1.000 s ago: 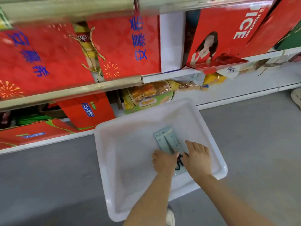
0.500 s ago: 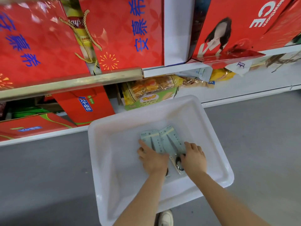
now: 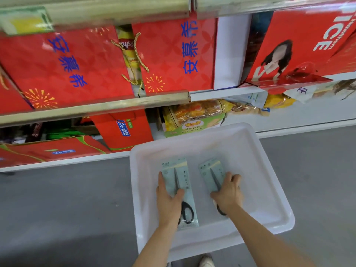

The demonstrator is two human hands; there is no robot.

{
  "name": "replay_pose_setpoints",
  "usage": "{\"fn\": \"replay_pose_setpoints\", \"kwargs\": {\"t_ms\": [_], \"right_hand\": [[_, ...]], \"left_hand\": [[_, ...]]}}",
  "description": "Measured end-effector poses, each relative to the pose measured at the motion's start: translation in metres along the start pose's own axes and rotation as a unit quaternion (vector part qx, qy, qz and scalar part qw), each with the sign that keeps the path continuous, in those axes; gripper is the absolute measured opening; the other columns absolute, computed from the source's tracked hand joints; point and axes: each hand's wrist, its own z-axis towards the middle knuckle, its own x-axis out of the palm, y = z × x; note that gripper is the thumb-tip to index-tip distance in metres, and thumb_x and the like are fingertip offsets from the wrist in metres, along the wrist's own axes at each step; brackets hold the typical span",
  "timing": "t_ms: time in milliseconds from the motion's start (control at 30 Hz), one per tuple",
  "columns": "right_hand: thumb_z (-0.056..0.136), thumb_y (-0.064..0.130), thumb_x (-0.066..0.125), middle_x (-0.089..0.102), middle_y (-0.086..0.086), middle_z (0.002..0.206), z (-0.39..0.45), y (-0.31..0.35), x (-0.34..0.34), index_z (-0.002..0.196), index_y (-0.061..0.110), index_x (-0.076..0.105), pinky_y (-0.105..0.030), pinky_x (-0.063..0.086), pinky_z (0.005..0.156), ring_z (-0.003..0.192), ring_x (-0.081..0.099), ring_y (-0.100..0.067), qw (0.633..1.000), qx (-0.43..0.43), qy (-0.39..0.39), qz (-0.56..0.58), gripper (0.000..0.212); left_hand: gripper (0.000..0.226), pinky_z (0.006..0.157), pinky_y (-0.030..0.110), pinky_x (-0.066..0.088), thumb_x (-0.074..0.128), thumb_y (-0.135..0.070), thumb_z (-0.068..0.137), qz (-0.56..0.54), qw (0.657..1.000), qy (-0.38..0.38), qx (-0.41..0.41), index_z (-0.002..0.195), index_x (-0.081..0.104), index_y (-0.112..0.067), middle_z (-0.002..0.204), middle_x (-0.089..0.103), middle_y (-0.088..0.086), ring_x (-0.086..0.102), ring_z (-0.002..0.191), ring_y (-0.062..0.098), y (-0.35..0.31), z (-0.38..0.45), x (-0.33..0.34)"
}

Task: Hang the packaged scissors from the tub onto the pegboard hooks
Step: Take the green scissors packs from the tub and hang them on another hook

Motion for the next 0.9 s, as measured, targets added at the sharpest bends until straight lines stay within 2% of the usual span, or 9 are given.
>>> {"fn": "replay_pose_setpoints", "kwargs": {"t_ms": [67, 233, 300, 400, 467, 600, 733, 800, 900], "right_hand": [[0.076, 0.023, 0.070, 0.042, -0.008, 0.121, -0.014, 0.010, -0.003, 0.124, 0.016, 0.033, -0.040, 0.053, 0.067, 0.092, 0.059, -0.033, 0.999, -0.029, 0.002, 0.031, 0.062], [0.078, 0.027, 0.073, 0.053, -0.005, 0.132, -0.052, 0.058, -0.029, 0.152, 0.029, 0.016, -0.038, 0.052, 0.079, 0.112, 0.057, -0.028, 0.981, -0.094, 0.002, 0.171, 0.093], [0.077, 0.025, 0.074, 0.053, -0.003, 0.133, -0.071, 0.081, -0.048, 0.151, 0.039, 0.013, -0.040, 0.054, 0.080, 0.110, 0.058, -0.025, 0.965, -0.131, -0.005, 0.226, 0.097], [0.074, 0.024, 0.077, 0.052, 0.000, 0.132, -0.099, 0.121, -0.085, 0.149, 0.045, 0.018, -0.035, 0.050, 0.086, 0.114, 0.055, -0.022, 0.942, -0.179, -0.023, 0.283, 0.097], [0.073, 0.023, 0.078, 0.051, 0.002, 0.134, -0.118, 0.149, -0.110, 0.149, 0.043, 0.022, -0.032, 0.044, 0.089, 0.120, 0.052, -0.020, 0.930, -0.220, -0.043, 0.291, 0.097], [0.070, 0.022, 0.082, 0.047, 0.006, 0.141, -0.154, 0.205, -0.154, 0.149, 0.040, 0.025, -0.027, 0.038, 0.097, 0.130, 0.043, -0.016, 0.899, -0.302, -0.089, 0.304, 0.099], [0.070, 0.023, 0.083, 0.047, 0.013, 0.138, -0.191, 0.260, -0.190, 0.149, 0.039, 0.026, -0.022, 0.034, 0.094, 0.124, 0.041, -0.004, 0.871, -0.348, -0.125, 0.324, 0.098], [0.071, 0.023, 0.084, 0.044, 0.017, 0.137, -0.207, 0.288, -0.204, 0.149, 0.037, 0.028, -0.021, 0.032, 0.097, 0.122, 0.036, 0.003, 0.853, -0.365, -0.136, 0.347, 0.097], [0.071, 0.024, 0.083, 0.046, 0.016, 0.133, -0.228, 0.332, -0.217, 0.149, 0.033, 0.030, -0.024, 0.032, 0.101, 0.121, 0.036, 0.003, 0.835, -0.377, -0.150, 0.372, 0.095]], "left_hand": [[0.084, 0.099, 0.026, 0.041, 0.063, -0.004, 0.090, -0.023, 1.000, -0.005, 0.010, 0.153, 0.019, -0.039, 0.138, 0.041, -0.018, 0.047, 0.123, 0.010, -0.008, -0.006, -0.011], [0.093, 0.094, 0.025, 0.043, 0.063, -0.003, 0.089, -0.047, 0.997, -0.020, 0.053, 0.152, 0.011, -0.047, 0.125, 0.037, -0.035, 0.047, 0.119, 0.004, -0.050, -0.025, -0.048], [0.095, 0.097, 0.025, 0.041, 0.061, 0.001, 0.086, -0.056, 0.994, -0.032, 0.087, 0.152, 0.013, -0.047, 0.136, 0.037, -0.030, 0.045, 0.118, -0.003, -0.072, -0.035, -0.067], [0.097, 0.111, 0.042, 0.039, 0.059, 0.002, 0.084, -0.063, 0.988, -0.058, 0.130, 0.152, 0.012, -0.048, 0.141, 0.037, -0.027, 0.041, 0.131, 0.006, -0.109, -0.050, -0.099], [0.100, 0.113, 0.045, 0.037, 0.060, 0.002, 0.083, -0.071, 0.981, -0.073, 0.165, 0.151, 0.010, -0.052, 0.149, 0.034, -0.022, 0.037, 0.136, 0.009, -0.135, -0.060, -0.122], [0.097, 0.107, 0.041, 0.042, 0.060, -0.001, 0.084, -0.082, 0.969, -0.108, 0.209, 0.152, 0.009, -0.049, 0.137, 0.039, -0.016, 0.042, 0.125, 0.007, -0.193, -0.075, -0.167], [0.099, 0.109, 0.040, 0.039, 0.059, -0.001, 0.083, -0.077, 0.954, -0.132, 0.256, 0.152, 0.007, -0.049, 0.149, 0.034, -0.014, 0.037, 0.133, 0.010, -0.243, -0.077, -0.217], [0.098, 0.107, 0.026, 0.038, 0.058, -0.001, 0.084, -0.083, 0.948, -0.135, 0.275, 0.152, 0.007, -0.050, 0.148, 0.031, -0.018, 0.035, 0.133, 0.004, -0.266, -0.075, -0.244], [0.093, 0.081, -0.002, 0.030, 0.057, -0.001, 0.090, -0.098, 0.939, -0.138, 0.299, 0.153, 0.007, -0.046, 0.131, 0.032, -0.028, 0.036, 0.107, -0.024, -0.301, -0.071, -0.282]]}}
